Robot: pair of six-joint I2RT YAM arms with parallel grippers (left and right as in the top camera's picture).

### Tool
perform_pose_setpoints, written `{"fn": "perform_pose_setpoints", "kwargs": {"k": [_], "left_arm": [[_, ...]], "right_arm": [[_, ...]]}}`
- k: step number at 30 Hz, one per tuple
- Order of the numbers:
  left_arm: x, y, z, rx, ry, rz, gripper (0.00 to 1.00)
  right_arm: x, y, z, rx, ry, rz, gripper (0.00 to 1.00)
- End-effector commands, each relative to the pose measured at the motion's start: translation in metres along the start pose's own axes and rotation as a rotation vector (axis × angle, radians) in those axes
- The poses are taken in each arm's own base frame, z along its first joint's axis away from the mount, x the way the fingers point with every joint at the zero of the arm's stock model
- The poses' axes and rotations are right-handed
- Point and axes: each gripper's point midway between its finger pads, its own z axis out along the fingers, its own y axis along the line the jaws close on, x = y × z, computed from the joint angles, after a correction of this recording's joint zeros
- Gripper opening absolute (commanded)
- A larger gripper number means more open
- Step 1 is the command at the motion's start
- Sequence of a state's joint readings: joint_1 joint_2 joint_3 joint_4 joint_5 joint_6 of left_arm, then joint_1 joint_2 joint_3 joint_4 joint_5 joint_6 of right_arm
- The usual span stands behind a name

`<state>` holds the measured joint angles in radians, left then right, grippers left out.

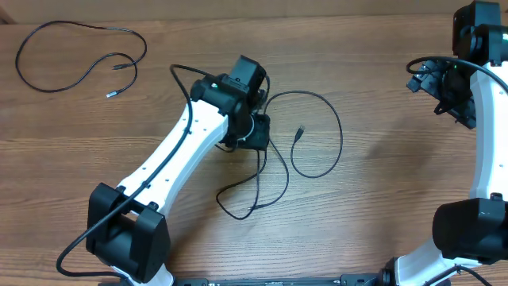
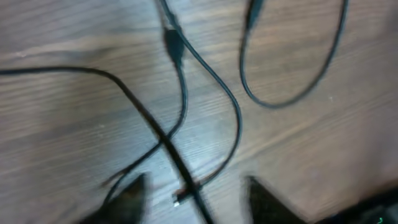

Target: Untangle cables

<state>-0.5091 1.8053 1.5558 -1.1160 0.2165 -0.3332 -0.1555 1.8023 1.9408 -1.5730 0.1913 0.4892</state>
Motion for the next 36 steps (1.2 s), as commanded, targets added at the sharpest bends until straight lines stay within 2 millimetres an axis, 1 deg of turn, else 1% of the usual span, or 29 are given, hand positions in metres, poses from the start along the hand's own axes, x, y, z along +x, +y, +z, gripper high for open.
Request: {"fn": "perform_pose_setpoints", "kwargs": {"k": [1,4,5,7,8,11,12,16,18,21,22,25,26,29,31,33,36], "left_arm": [[0.012,-0.005,0.002,0.020,0.062,0.085,0.71],[0.015,-0.005,-0.012,0.017,0.080,0.132,0.95],[0.015,-0.007,-0.018,0.018,0.081,0.144,1.00],[0.015,-0.012,-0.028,0.033,0.086,0.171,1.00],[0.019,-0.023,-0.038,0.071,0.095,0.223,1.00],[0.025,-0.047,-0.049,0.165,0.101,0.327,1.00],[0.027,-0.055,-0.051,0.200,0.103,0.365,1.00],[0.040,-0.074,-0.050,0.250,0.129,0.436,0.99],[0.053,-0.082,-0.047,0.248,0.163,0.463,1.00],[0.071,-0.088,-0.038,0.214,0.213,0.504,1.00],[0.083,-0.088,-0.028,0.171,0.245,0.534,1.00],[0.101,-0.092,-0.010,0.139,0.281,0.588,1.00],[0.108,-0.094,0.005,0.114,0.283,0.614,1.00],[0.113,-0.093,0.029,0.060,0.258,0.647,1.00],[0.114,-0.091,0.043,0.019,0.235,0.680,1.00],[0.111,-0.085,0.056,-0.042,0.202,0.707,1.00],[0.105,-0.072,0.070,-0.137,0.154,0.738,1.00]], "right_arm": [[-0.002,-0.004,-0.004,0.008,-0.020,0.000,1.00],[-0.002,-0.004,-0.004,0.008,-0.020,0.000,1.00],[-0.002,-0.004,-0.004,0.008,-0.020,0.001,1.00],[-0.002,-0.004,-0.004,0.008,-0.021,0.000,1.00],[-0.002,-0.004,-0.004,0.008,-0.021,0.000,1.00],[-0.002,-0.004,-0.004,0.008,-0.020,0.000,1.00],[-0.002,-0.004,-0.004,0.008,-0.020,0.001,1.00],[-0.002,-0.004,-0.004,0.008,-0.020,0.001,1.00],[-0.002,-0.004,-0.004,0.008,-0.020,0.000,1.00],[-0.002,-0.004,-0.004,0.008,-0.020,0.000,1.00],[-0.002,-0.004,-0.004,0.008,-0.020,0.000,1.00],[-0.002,-0.004,-0.004,0.008,-0.020,0.000,1.00],[-0.002,-0.004,-0.004,0.008,-0.020,0.000,1.00],[-0.002,-0.004,-0.004,0.008,-0.020,0.000,1.00],[-0.002,-0.004,-0.004,0.008,-0.021,0.000,1.00],[-0.002,-0.004,-0.004,0.008,-0.020,0.000,1.00],[-0.002,-0.004,-0.004,0.008,-0.020,0.000,1.00]]}}
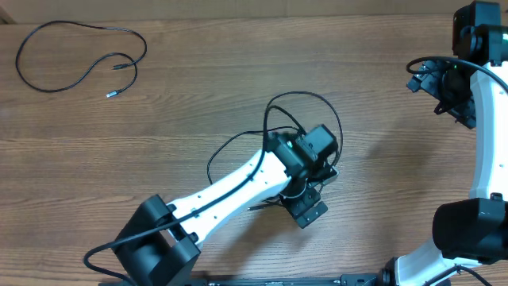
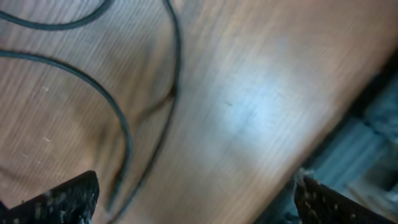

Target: Untangle cables

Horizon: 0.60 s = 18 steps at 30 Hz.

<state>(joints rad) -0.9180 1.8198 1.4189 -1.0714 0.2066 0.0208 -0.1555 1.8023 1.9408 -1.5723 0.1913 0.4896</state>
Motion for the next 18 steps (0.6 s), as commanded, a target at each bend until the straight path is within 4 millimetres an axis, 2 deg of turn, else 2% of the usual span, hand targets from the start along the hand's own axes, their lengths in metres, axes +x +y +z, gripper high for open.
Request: {"fn": "perform_pose_setpoints", "kwargs": {"k": [1,3,8,10,14,18], "left_arm": [[0.009,0.029,0.014,-0.187,0.017,0.001,1.00],[0.011,0.035,0.021,-0.215,0.020,0.024,1.00],[0.020,0.036,0.036,-0.200,0.041,0.092,1.00],[0.020,0.032,0.040,-0.175,0.036,0.096,1.00],[0.015,0.018,0.043,-0.093,0.007,0.099,0.92],[0.018,0.017,0.045,-0.083,0.018,0.103,0.91]], "right_arm": [[-0.002,-0.004,-0.004,0.008,-0.020,0.000,1.00],[-0.002,-0.004,-0.004,0.009,-0.020,0.000,1.00],[-0.002,-0.004,-0.004,0.008,-0.020,0.000,1.00],[-0.002,-0.004,-0.004,0.008,-0.020,0.000,1.00],[-0.002,-0.004,-0.004,0.008,-0.020,0.000,1.00],[-0.002,-0.004,-0.004,0.008,-0.020,0.000,1.00]]}}
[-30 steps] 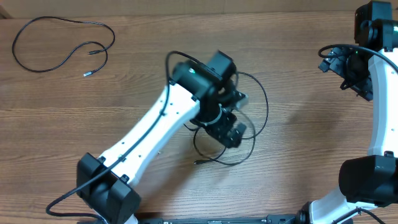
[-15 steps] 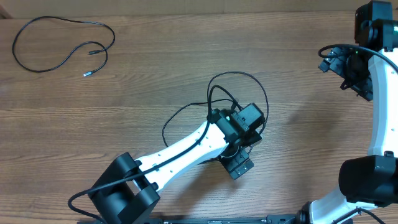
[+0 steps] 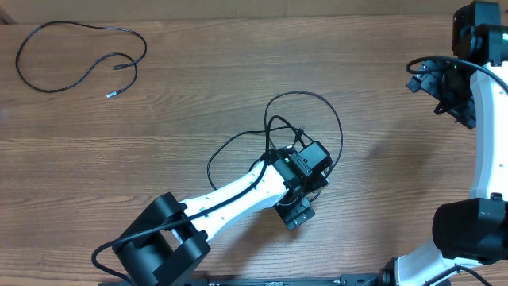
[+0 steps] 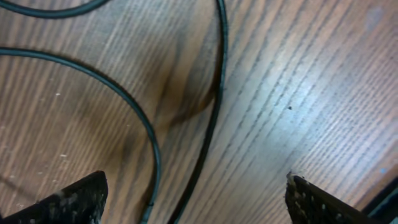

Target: Untangle cables

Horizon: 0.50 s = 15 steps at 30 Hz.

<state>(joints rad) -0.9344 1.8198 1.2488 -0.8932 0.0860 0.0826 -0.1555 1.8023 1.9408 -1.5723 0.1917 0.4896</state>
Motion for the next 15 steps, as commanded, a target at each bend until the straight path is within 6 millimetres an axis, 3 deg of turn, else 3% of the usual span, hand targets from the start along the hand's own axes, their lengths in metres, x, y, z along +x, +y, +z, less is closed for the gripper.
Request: {"fn": "perform_pose_setpoints", "kwargs": {"k": [1,12,15], "left_arm": [[0.006,-0.008,0.006,0.041,0.019,0.027,0.90],[0.016,-0.009,0.014,0.052,0.050,0.042,0.86],[0.018,-0.011,0.018,0.069,0.063,0.040,0.81]], "right_arm": [[-0.002,-0.004,-0.004,0.008,-0.020,0.000,1.00],[-0.002,-0.004,-0.004,0.008,-0.020,0.000,1.00],[-0.002,-0.004,-0.004,0.008,-0.020,0.000,1.00]]}}
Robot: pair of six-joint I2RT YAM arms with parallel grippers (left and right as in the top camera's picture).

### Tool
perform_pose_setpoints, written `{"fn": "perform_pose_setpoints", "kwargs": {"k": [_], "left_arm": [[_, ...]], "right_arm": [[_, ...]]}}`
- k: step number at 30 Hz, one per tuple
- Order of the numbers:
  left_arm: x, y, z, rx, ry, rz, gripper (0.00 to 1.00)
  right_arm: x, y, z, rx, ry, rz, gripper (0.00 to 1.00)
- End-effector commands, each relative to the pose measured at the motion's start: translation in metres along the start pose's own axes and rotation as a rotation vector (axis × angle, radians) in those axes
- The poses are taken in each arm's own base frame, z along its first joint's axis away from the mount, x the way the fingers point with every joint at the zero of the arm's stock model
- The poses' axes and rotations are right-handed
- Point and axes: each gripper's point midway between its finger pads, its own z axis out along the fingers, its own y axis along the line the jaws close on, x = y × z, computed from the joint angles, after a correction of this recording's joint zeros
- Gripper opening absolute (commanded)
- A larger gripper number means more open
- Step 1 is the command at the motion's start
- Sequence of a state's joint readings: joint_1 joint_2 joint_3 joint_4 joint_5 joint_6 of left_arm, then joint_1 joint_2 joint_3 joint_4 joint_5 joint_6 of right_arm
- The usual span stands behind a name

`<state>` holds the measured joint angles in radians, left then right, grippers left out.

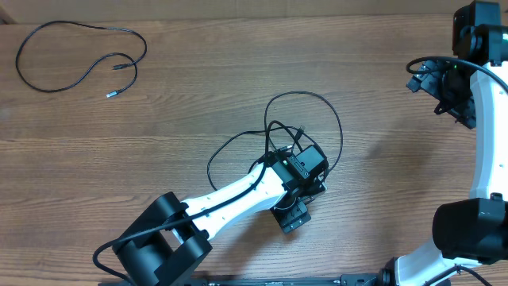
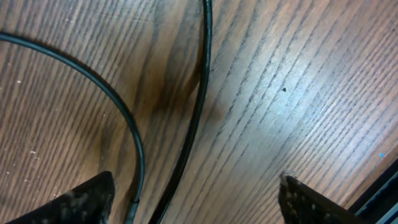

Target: Untangle cables

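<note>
A tangled black cable (image 1: 305,107) lies in overlapping loops at the table's centre, its small plug end (image 1: 302,129) inside the loops. My left gripper (image 1: 294,208) hangs low over the tangle's near edge, open wide. In the left wrist view two strands of the cable (image 2: 198,106) run between the fingers close to the left fingertip (image 2: 87,198), and the left gripper (image 2: 194,182) holds nothing. A second black cable (image 1: 75,52) lies apart at the far left. My right gripper (image 1: 432,79) is raised at the far right, away from both cables.
The wooden table (image 1: 397,183) carries only the two cables. My left arm (image 1: 230,195) stretches diagonally from its base at the front left. The right arm's white link (image 1: 486,135) stands along the right edge.
My left gripper has sunk a little closer to the table and shifted slightly toward the front. The strands look larger in the wrist view. The cable and right arm are unchanged.
My left gripper first hovered at the tangle's left side, with loops trailing toward the front. Then it was over the tangle's right side, and the loops lay redrawn, further back and left. It then stood open at the near edge, and is now lower there.
</note>
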<state>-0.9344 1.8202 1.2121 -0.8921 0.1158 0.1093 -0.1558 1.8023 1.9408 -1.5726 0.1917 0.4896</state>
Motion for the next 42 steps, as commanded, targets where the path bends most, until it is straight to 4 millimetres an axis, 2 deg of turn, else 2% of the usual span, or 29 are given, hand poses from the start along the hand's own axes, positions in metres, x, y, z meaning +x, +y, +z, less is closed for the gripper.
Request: {"fn": "perform_pose_setpoints", "kwargs": {"k": [1,3,7,13,14,15,20,21,22,23,29,31,35,40,41,42], "left_arm": [[0.005,-0.008,0.013,0.052,0.037,0.016,0.80],[0.008,-0.010,0.020,0.069,0.058,0.012,0.82],[0.008,-0.010,0.022,0.069,0.063,0.010,0.72],[0.007,-0.008,0.021,0.064,0.058,-0.002,0.73],[0.006,-0.008,0.021,0.062,0.055,-0.002,0.69],[0.005,-0.008,0.020,0.060,0.053,-0.001,0.60],[0.002,-0.007,0.019,0.059,0.046,0.000,0.27],[0.001,-0.008,0.017,0.059,0.043,0.000,0.16],[0.000,-0.008,0.017,0.059,0.040,-0.002,0.08],[-0.002,-0.007,0.015,0.058,0.036,-0.011,0.04],[-0.019,-0.009,-0.003,0.059,0.005,-0.049,0.04],[-0.030,-0.010,-0.020,0.059,-0.010,-0.090,0.04],[-0.058,-0.006,-0.066,0.054,-0.083,-0.167,0.04],[-0.093,0.005,-0.144,0.058,-0.235,-0.290,0.04],[-0.102,0.010,-0.172,0.062,-0.294,-0.342,0.04],[-0.107,0.013,-0.190,0.065,-0.336,-0.372,0.04]], "right_arm": [[-0.002,-0.004,-0.004,0.008,-0.020,0.000,1.00],[-0.002,-0.004,-0.004,0.008,-0.020,0.000,1.00],[-0.002,-0.004,-0.004,0.008,-0.020,0.000,1.00],[-0.002,-0.004,-0.004,0.008,-0.020,0.000,1.00],[-0.002,-0.004,-0.004,0.008,-0.020,0.000,1.00],[-0.002,-0.004,-0.004,0.008,-0.020,0.000,1.00],[-0.002,-0.004,-0.004,0.008,-0.020,0.000,1.00],[-0.002,-0.004,-0.004,0.008,-0.020,0.000,1.00],[-0.002,-0.004,-0.004,0.008,-0.020,0.000,1.00],[-0.002,-0.004,-0.004,0.008,-0.020,0.000,1.00],[-0.002,-0.004,-0.004,0.008,-0.020,0.000,1.00],[-0.002,-0.004,-0.004,0.008,-0.020,0.000,1.00],[-0.002,-0.004,-0.004,0.008,-0.020,0.000,1.00],[-0.002,-0.004,-0.004,0.008,-0.020,0.000,1.00],[-0.002,-0.004,-0.004,0.008,-0.020,0.000,1.00],[-0.002,-0.004,-0.004,0.008,-0.020,0.000,1.00]]}}
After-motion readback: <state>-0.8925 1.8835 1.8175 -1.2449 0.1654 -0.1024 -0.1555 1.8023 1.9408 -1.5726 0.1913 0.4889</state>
